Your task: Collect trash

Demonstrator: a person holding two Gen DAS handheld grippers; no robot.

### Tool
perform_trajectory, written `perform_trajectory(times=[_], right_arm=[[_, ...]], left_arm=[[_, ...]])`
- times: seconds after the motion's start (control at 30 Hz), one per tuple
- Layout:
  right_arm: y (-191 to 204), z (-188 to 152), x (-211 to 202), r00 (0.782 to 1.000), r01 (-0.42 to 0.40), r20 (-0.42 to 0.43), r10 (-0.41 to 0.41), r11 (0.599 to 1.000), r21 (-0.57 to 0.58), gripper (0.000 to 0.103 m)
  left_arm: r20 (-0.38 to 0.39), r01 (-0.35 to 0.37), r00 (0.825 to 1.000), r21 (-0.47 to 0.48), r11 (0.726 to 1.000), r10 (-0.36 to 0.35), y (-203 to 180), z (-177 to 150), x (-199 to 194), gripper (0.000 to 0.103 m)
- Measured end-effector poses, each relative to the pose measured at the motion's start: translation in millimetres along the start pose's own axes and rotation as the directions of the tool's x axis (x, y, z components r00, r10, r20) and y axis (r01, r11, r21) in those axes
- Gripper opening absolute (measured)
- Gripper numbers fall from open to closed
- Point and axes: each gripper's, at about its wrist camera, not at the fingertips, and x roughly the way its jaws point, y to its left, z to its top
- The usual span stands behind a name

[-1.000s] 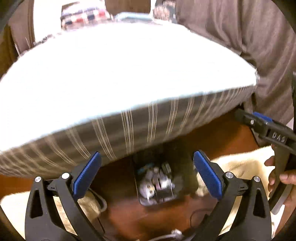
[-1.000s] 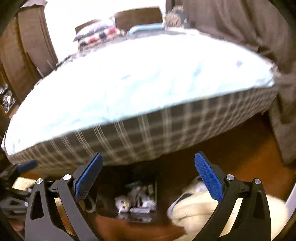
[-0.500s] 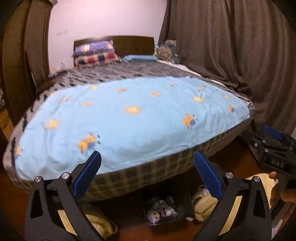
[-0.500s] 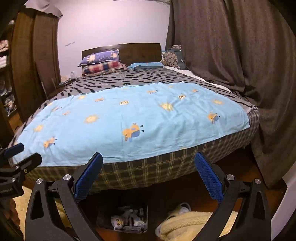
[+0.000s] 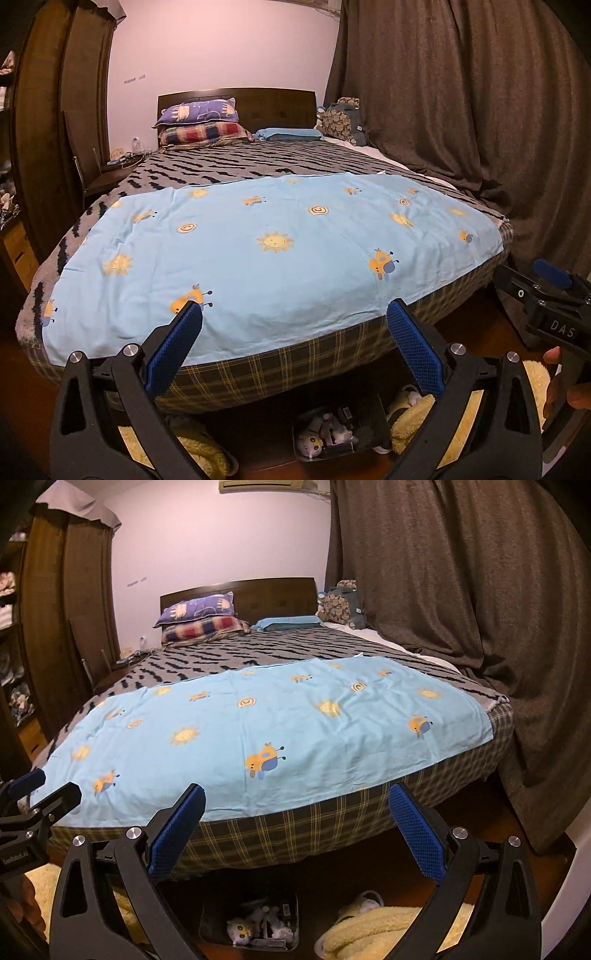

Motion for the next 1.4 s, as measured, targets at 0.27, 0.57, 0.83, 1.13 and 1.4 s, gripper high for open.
perform_trajectory(times=[0.27,0.57,0.83,1.13,1.4], right_arm=[[0.5,-0.2,-2.8,1.0,0.002,0.013,-0.002,1.0,0.002,0.1],[4.3,0.0,-1.5,1.0,0.003,0.012,-0.003,1.0,-0.001,0.1],[4.4,0.1,-1.5,1.0,0.005,0.012,-0.005,1.0,0.0,0.1],[4.7,0.9,-0.7,1.0,-0.003,0.014,0.003,1.0,0.006,0.1],[6.7,1.7,-2.5,1.0,-0.007,0.018,0.007,1.0,0.004,0.1]], left_arm=[[0.01,0.003,1.0,-0.002,1.0,-0.003,2.2,-0.2,-2.6,0.095],[0.012,-0.004,1.0,-0.003,1.0,0.004,2.2,0.7,-5.2,0.095],[0.007,0.003,1.0,-0.003,1.0,-0.003,2.7,1.7,-3.9,0.095],[0.011,0.003,1.0,-0.004,1.0,-0.003,2.4,2.3,-3.9,0.095],[0.016,0.002,1.0,-0.004,1.0,-0.002,-0.6,2.7,-4.4,0.095]])
